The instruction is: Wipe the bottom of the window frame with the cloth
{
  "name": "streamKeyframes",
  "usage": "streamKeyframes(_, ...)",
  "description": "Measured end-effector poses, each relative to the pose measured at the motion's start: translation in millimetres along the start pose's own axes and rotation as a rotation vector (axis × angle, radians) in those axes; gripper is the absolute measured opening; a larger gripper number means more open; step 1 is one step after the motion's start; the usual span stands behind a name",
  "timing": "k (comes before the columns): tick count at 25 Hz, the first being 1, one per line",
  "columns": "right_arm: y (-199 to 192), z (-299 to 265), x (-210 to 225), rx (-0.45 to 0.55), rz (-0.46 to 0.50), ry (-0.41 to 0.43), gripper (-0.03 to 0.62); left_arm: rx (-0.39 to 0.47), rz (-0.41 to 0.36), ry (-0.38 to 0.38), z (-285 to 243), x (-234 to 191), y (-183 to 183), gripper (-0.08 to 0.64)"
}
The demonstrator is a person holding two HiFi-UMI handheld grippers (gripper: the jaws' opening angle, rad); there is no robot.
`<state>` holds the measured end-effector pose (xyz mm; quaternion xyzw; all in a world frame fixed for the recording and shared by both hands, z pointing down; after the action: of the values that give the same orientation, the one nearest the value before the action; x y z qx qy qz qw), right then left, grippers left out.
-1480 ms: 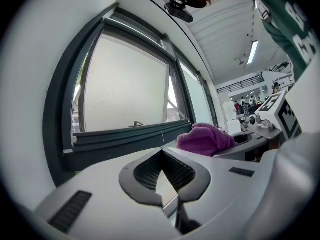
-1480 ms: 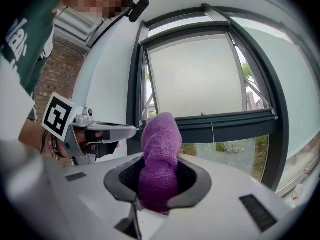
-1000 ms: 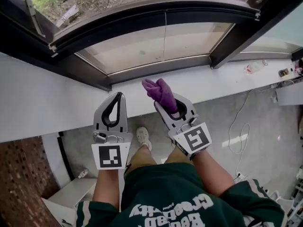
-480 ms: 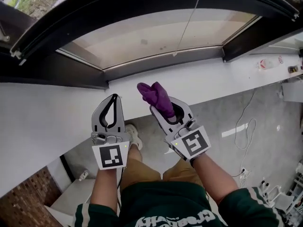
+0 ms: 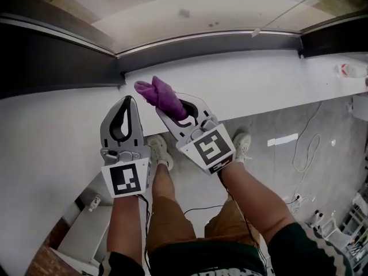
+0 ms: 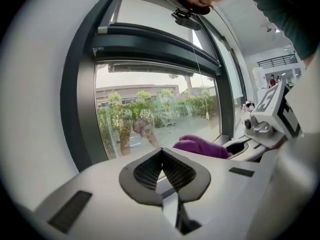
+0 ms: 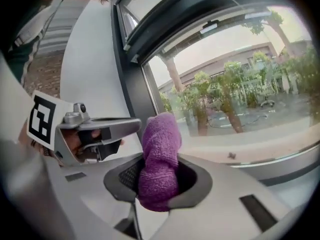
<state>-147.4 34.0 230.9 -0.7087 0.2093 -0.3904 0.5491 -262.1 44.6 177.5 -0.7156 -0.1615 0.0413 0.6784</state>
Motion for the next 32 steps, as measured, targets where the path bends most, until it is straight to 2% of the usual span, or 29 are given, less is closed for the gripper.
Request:
streamKeyframes(6,-80.3,-35.2,17.0,-0.084,0.022,-0.041,0.120,-0.024,0.009,0.030,-1.4,-4.6,-67.7,0.009)
streamKeyframes(13,-134.4,-82.0,26.8,-0.098,-0.062,-0.022,0.120,-0.028,0.058,0.081,-4.0,-21.8,-125.6,0.009)
streamKeyframes(16,-157.7,-106.6,22.6,-0.139,-0.079,0.010,0.120,-0.029,0.066,0.115,-6.7,-33.1,-138.2,0.009)
streamKeyframes(21,-185.2,-137.0,21.3,-0.236,-0.023,0.040,0.120,-0.034,0.096,0.132,-14.7,-44.5,-155.5,0.009)
streamKeyframes(28,-198.3,-156.2,34.4,-0.321,-0.028,-0.003,0.120,-0.050,0.145,0.134,-16.4,-47.9,-170.5,0.009)
streamKeyframes(32,-211.8,-156.8,39.6,-0.379,-0.063,-0.017,0.120,-0.057,0.135,0.114,-12.4,-47.6,-175.6,0.009)
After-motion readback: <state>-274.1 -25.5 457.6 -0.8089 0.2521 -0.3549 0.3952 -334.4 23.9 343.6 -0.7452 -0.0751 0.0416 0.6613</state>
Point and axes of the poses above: the fingertips, and each gripper's own axes: z backward along the fingers, x to its right, y out of its top, the point moved 6 cm from there along z, backward along the fingers, and after that the axes turned 15 degrees about x, right-handed, at the moved point
